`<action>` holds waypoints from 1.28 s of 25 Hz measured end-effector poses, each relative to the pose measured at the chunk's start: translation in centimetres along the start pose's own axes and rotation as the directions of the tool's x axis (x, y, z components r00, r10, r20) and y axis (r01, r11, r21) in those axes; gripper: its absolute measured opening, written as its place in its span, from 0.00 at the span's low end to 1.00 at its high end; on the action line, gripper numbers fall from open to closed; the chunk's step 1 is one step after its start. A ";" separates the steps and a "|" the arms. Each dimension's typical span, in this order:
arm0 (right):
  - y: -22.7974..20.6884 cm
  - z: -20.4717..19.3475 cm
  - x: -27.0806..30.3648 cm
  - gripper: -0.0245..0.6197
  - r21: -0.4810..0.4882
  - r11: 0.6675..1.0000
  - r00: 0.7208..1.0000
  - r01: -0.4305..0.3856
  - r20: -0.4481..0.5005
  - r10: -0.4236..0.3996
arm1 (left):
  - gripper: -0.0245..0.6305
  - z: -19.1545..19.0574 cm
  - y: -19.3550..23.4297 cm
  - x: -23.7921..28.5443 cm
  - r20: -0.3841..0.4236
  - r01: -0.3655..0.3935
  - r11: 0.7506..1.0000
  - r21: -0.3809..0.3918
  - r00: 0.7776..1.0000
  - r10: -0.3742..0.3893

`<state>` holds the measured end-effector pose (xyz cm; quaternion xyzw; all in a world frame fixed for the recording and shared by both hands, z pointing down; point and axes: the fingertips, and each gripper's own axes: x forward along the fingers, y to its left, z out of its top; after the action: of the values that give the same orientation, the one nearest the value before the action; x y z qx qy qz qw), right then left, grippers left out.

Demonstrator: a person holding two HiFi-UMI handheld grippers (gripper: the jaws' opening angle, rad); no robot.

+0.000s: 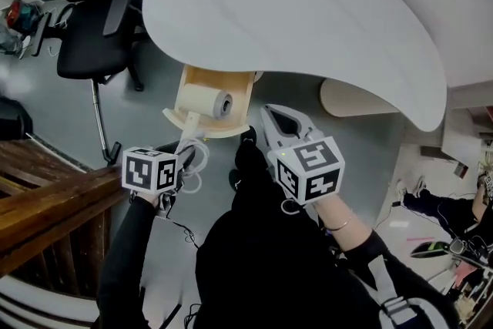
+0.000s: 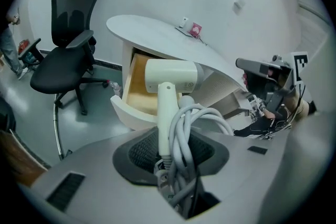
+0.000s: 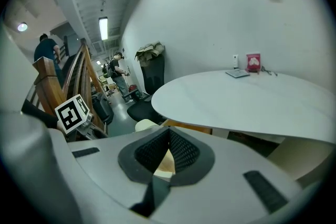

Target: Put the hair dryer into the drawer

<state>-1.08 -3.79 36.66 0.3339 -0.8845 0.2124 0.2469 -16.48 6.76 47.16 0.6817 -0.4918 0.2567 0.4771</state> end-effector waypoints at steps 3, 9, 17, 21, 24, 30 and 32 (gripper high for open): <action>-0.6 0.1 1.0 0.04 0.010 1.000 1.000 -0.001 -0.014 0.001 | 0.27 0.2 0.5 1.0 -0.063 -0.020 1.000 0.021 0.998 0.021; -1.1 -0.4 3.0 0.04 0.024 0.999 0.998 -0.021 -0.061 0.022 | 0.27 1.2 1.1 2.3 -0.149 -0.001 0.998 0.057 0.989 0.010; -0.9 -1.2 5.6 0.04 0.028 0.998 0.990 -0.057 -0.128 0.060 | 0.27 2.2 2.2 3.5 -0.231 -0.012 0.997 0.075 0.972 0.029; -1.0 -1.5 6.7 0.04 0.034 0.997 0.985 -0.063 -0.157 0.068 | 0.26 3.1 2.7 4.2 -0.270 -0.010 0.997 0.082 0.962 0.032; -1.0 -1.5 7.4 0.04 0.037 0.997 0.983 -0.068 -0.169 0.073 | 0.26 3.4 3.0 4.8 -0.302 -0.004 0.997 0.083 0.953 0.029; -2.2 -1.5 7.9 0.04 0.059 0.996 0.980 -0.061 -0.184 0.071 | 0.26 4.4 3.4 6.5 -0.344 -0.010 0.998 0.065 0.939 0.032; -2.7 -1.8 8.0 0.04 0.064 0.996 0.979 -0.056 -0.194 0.067 | 0.26 4.7 3.6 7.1 -0.356 -0.020 0.998 0.067 0.934 0.042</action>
<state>-3.91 -8.57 43.24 0.2910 -0.8592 0.2776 0.3164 -17.57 -0.72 52.45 0.6304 -0.3994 0.3988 0.5329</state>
